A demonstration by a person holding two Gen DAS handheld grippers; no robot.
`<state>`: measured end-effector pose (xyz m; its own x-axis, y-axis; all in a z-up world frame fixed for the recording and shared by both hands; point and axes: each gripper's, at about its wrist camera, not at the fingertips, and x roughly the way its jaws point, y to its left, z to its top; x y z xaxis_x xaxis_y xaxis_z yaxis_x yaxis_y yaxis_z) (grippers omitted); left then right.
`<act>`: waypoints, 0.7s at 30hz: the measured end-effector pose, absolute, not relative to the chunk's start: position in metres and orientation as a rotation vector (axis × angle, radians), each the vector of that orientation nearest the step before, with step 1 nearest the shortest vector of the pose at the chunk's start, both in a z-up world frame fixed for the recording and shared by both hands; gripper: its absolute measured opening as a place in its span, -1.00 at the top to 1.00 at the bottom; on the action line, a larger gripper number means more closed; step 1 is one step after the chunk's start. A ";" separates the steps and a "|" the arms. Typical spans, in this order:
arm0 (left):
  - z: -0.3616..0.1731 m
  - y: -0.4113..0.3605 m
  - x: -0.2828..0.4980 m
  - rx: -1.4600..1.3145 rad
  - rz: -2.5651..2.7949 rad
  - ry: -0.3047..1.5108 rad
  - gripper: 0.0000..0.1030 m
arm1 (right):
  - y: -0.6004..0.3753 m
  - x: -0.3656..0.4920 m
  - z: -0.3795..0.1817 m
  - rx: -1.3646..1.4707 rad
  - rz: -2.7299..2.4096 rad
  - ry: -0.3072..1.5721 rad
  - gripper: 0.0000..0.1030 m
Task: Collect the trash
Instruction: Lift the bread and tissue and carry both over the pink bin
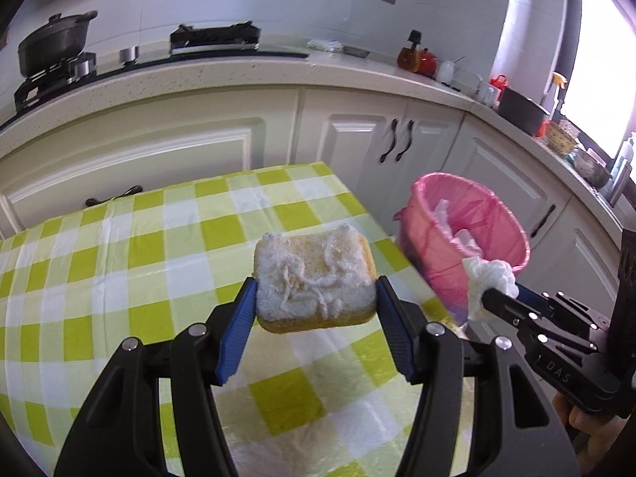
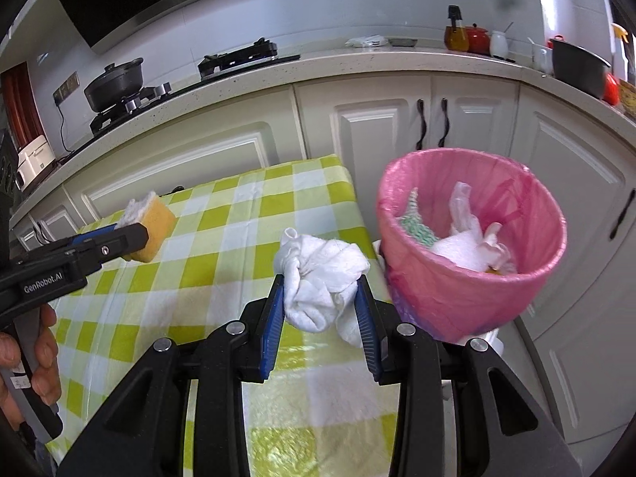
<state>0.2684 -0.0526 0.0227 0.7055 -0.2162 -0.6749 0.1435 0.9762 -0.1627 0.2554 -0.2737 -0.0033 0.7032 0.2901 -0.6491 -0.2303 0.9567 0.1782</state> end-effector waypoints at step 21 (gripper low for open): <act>0.061 -0.207 0.335 -0.014 -0.452 0.722 -0.12 | -0.425 0.303 0.035 0.128 0.082 0.653 0.33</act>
